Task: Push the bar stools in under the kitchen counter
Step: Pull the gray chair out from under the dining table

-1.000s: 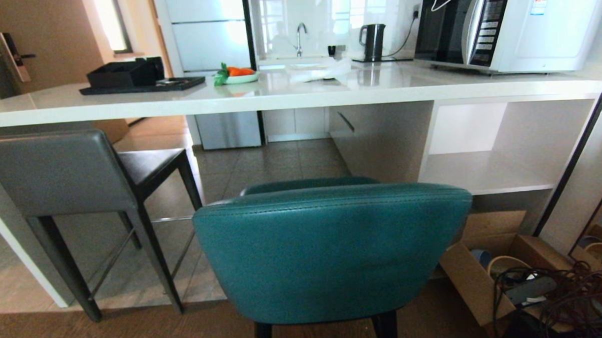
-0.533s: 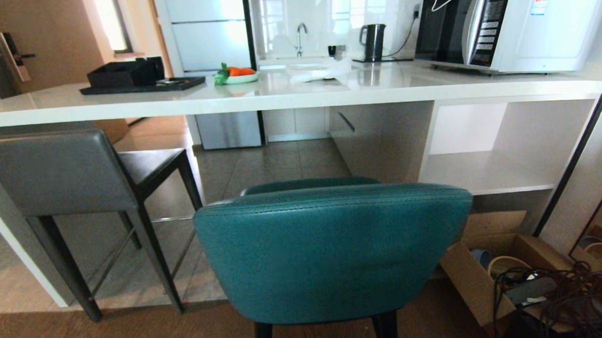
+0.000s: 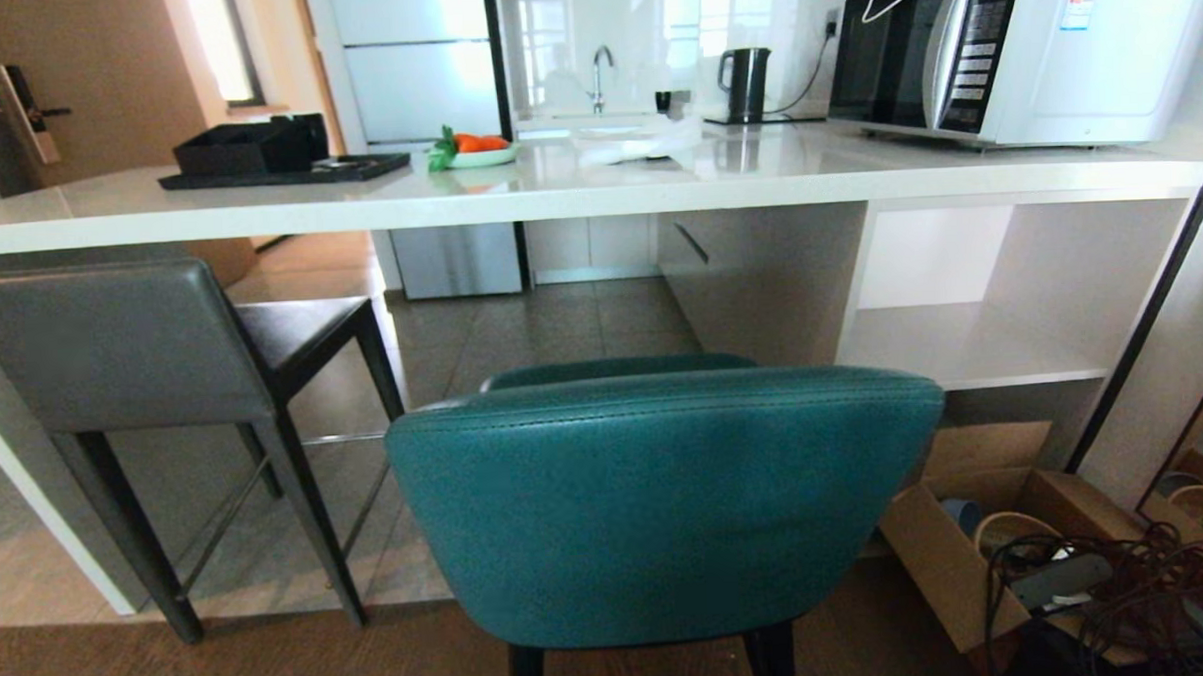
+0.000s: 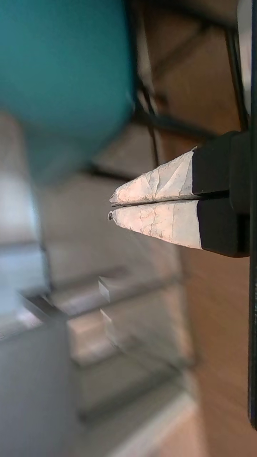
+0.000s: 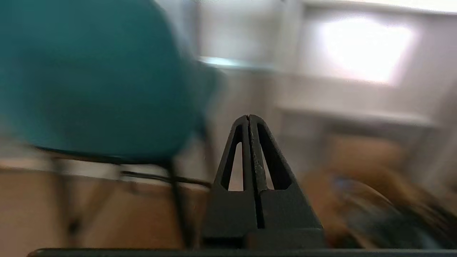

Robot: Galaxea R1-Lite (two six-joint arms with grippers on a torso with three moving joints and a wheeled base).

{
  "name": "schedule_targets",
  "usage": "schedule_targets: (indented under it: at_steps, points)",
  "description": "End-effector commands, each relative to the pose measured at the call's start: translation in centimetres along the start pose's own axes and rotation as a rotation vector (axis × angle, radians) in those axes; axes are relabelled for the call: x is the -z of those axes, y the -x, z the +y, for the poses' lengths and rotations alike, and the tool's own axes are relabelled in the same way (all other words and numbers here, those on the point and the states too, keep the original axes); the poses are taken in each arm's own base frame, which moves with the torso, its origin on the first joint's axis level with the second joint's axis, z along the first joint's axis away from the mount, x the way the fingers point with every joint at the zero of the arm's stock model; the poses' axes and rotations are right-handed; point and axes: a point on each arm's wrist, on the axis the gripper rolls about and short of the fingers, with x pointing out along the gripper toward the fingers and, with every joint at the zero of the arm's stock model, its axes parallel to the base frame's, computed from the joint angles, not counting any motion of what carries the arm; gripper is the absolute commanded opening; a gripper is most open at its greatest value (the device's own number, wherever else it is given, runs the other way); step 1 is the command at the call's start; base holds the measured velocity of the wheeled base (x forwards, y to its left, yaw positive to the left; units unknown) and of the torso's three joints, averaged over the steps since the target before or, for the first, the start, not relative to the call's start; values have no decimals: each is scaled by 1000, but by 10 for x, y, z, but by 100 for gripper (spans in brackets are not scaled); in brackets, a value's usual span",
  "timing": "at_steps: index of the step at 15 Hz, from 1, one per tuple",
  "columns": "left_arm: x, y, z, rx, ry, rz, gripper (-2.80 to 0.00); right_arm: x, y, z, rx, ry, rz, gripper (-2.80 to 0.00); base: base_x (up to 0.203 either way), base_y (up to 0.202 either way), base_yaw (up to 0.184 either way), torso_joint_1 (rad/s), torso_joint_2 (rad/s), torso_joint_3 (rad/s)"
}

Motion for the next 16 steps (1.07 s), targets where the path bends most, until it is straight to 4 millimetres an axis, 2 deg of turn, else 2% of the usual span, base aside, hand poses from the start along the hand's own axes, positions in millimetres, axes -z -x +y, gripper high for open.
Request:
schedule_targets:
  at_steps: [1,4,5,10,16]
  points:
    - [21,-5,0,-85,-2,61,-280,31,-2,-2,143,35,32,-280,0,0,0,0,0,0]
    - [30,-8,-1,-58,25,79,-280,58,-12,-3,165,41,44,-280,0,0,0,0,0,0]
    - [29,-10,-1,-53,31,28,-280,63,-13,-3,166,30,46,-280,0,0,0,0,0,0]
    - [29,-10,-1,-56,59,19,-280,70,-12,-3,173,-71,126,-280,0,0,0,0,0,0]
    - [29,-10,-1,-54,67,16,-280,70,-12,-3,171,-70,123,-280,0,0,0,0,0,0]
